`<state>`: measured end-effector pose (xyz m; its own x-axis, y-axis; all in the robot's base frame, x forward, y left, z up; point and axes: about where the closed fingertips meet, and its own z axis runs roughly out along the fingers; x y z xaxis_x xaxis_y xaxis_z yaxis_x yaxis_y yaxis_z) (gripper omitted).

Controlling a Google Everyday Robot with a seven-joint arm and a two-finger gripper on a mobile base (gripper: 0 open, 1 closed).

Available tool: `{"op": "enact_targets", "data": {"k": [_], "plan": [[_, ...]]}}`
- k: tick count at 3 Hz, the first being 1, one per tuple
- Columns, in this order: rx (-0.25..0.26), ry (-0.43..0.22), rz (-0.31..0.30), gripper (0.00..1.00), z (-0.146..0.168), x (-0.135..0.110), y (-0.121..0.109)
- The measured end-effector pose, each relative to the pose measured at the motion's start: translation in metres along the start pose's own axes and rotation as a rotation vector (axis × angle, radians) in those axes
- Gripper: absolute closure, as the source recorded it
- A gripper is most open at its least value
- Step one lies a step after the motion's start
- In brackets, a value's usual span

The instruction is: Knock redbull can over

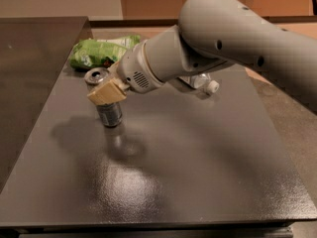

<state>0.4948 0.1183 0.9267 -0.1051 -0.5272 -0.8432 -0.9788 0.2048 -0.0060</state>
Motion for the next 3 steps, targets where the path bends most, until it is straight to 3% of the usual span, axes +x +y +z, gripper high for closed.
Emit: {"op": "enact_targets", "data": {"k": [1,3], "plan": [[-0.025,0.112,-0.003,1.0,-0.017,-0.002,-0.006],[-0.067,0.461,-0.109,1.0,-0.043,0.018,-0.023]]}}
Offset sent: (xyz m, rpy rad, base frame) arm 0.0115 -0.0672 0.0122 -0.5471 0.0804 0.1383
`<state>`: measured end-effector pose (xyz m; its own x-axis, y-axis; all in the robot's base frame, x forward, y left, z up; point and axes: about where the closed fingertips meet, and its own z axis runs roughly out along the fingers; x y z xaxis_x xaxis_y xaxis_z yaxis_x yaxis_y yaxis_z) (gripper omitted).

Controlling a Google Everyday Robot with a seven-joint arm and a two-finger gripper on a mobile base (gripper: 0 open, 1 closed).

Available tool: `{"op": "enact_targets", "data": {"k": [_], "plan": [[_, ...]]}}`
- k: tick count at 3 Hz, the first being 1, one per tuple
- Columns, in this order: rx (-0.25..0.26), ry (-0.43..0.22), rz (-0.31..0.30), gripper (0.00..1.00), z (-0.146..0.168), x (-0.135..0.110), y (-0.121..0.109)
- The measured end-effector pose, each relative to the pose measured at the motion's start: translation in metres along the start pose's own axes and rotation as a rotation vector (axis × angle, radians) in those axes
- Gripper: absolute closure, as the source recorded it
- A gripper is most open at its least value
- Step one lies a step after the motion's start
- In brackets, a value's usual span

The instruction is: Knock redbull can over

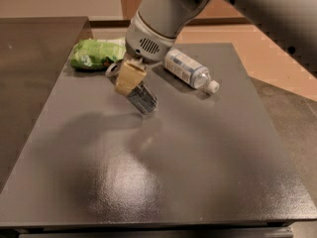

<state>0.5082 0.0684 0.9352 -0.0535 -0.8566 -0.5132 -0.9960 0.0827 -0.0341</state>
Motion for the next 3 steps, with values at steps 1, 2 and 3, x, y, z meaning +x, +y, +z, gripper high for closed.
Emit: {"op": "enact_targets", "data": {"k": [1,2,3], "plan": [[-0.024,0.168,-0.094,1.0,0.002,0.02,0.003],[-0.018,0.27,-0.218,1.0,0.004,0.036,0.011],[0.02,0.324,-0.357,1.0,0.007,0.045,0.02]]}}
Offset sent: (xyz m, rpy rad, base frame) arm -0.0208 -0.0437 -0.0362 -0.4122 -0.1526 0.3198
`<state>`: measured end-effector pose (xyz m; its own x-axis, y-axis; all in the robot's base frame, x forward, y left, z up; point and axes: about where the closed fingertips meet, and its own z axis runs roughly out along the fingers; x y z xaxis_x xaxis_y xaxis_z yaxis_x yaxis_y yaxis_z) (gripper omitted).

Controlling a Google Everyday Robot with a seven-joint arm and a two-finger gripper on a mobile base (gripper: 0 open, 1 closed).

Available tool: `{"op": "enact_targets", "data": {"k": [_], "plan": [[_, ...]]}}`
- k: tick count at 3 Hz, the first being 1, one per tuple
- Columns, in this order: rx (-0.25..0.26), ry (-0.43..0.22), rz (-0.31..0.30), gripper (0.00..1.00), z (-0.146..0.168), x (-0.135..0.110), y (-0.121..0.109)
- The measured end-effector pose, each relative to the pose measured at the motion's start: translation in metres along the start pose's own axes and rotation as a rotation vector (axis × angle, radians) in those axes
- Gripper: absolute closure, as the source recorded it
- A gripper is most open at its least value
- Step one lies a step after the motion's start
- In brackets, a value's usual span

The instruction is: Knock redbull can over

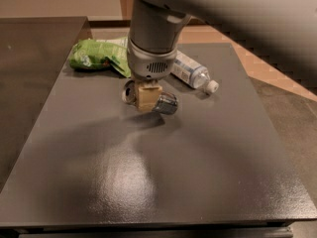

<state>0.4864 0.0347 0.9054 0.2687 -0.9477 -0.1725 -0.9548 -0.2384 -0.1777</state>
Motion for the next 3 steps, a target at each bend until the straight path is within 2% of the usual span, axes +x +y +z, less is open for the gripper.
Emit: {"op": "enact_targets", "data": {"k": [1,2,3], "plan": [[0.043,0.037,-0.124,1.0,0.005,-0.003,0.013],[0.042,0.061,-0.245,1.0,0.012,-0.009,0.027],[0.011,0.075,-0.357,0.82,0.021,-0.016,0.041]]}}
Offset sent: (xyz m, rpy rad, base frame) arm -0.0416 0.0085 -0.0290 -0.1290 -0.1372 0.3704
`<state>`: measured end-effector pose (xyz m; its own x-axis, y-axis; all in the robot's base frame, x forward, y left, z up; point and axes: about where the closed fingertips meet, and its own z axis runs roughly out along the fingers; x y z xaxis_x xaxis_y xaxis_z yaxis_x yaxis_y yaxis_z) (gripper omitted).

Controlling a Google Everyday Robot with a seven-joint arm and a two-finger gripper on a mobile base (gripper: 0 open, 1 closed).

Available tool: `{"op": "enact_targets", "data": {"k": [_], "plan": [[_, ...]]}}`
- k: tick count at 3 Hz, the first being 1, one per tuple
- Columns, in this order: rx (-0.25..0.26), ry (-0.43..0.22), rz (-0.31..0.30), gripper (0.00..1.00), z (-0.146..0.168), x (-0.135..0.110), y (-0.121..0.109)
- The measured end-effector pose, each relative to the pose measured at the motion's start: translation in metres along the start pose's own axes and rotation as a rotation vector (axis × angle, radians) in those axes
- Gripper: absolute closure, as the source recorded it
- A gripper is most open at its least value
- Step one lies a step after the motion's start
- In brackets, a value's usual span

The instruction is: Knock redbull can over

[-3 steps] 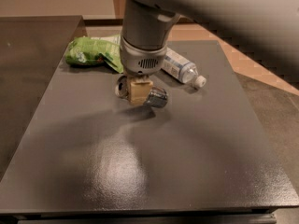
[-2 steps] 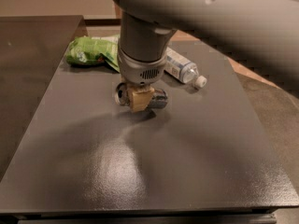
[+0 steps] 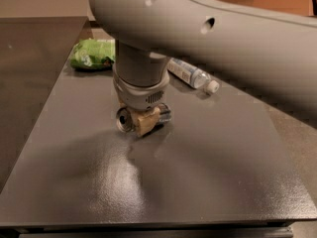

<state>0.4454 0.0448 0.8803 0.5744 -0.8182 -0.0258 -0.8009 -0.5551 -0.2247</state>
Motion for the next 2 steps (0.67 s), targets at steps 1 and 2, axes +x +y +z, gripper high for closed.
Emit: {"op": "enact_targets", "data": {"k": [1,2], "plan": [[-0.041,0.009,-0.085,0.58,0.013,-0.014,0.01],[-0.071,0.013,-0.132,0.35,0.024,-0.024,0.018]]}}
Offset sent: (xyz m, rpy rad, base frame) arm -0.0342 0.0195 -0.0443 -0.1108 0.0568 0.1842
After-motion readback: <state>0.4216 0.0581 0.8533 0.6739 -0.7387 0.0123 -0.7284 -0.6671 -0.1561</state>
